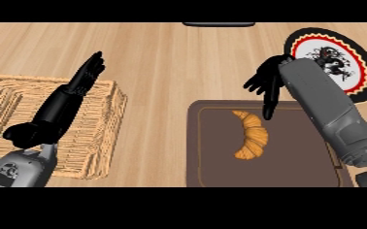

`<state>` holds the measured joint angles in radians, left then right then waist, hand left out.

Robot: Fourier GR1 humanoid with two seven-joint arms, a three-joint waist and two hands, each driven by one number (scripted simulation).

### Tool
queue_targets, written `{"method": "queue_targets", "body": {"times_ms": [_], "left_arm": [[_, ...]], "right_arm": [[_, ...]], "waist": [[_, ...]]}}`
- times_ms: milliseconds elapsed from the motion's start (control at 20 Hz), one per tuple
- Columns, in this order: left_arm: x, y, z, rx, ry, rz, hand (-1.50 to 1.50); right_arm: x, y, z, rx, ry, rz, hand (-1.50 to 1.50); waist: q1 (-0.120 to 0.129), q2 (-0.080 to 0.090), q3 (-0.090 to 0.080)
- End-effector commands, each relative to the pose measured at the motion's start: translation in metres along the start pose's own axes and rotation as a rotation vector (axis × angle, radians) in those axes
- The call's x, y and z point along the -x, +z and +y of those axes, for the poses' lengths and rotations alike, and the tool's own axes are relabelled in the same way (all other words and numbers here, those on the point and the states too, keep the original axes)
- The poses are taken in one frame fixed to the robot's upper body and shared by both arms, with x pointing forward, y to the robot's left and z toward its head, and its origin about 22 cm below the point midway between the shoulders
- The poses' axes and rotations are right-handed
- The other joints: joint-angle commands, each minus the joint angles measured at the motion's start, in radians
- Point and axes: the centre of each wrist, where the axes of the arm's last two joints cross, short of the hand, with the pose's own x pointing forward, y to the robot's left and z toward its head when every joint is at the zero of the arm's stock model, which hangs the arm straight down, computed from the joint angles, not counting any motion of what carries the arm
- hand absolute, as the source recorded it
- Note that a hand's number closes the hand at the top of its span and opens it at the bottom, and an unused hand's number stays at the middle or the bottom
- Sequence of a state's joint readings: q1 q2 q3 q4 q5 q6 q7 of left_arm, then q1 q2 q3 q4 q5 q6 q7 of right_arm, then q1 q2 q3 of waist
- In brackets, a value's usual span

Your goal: Pick the croissant from the tray and place it in the plate

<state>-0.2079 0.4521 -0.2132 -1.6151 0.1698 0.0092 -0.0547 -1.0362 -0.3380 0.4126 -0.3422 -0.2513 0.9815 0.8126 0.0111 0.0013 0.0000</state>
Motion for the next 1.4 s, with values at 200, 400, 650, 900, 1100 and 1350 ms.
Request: {"method": "queue_targets", "body": {"times_ms": [200,400,650,900,1100,1350], "left_arm": [[-0.002,0.001,0.020,-0.003,-0.014,0.004,0.00],[-0.001,0.012,0.003,-0.006,0.001,0.005,0.00],[-0.007,0.007,0.009,-0.012,0.004,0.015,0.00],[-0.005,0.005,0.003,0.009,0.004,0.011,0.00],[0.005,0.008,-0.001,-0.026,-0.016,0.015,0.00],[-0.001,0.003,0.016,-0.024,0.002,0.016,0.00]], "right_arm": [[-0.021,-0.033,0.026,-0.103,0.061,0.062,-1.50],[-0.016,-0.059,0.040,-0.157,0.086,0.080,-1.50],[-0.010,-0.056,0.040,-0.177,0.127,0.095,-1.50],[-0.010,-0.065,0.048,-0.161,0.130,0.096,-1.50],[-0.022,-0.073,0.062,-0.220,0.204,0.043,1.50],[-0.007,-0.068,0.075,-0.109,0.240,-0.053,1.50]], "waist": [[-0.017,-0.006,-0.001],[-0.005,-0.005,0.000],[-0.023,-0.011,-0.001],[-0.012,-0.004,0.000],[-0.023,-0.006,-0.001],[-0.029,-0.004,0.000]]}}
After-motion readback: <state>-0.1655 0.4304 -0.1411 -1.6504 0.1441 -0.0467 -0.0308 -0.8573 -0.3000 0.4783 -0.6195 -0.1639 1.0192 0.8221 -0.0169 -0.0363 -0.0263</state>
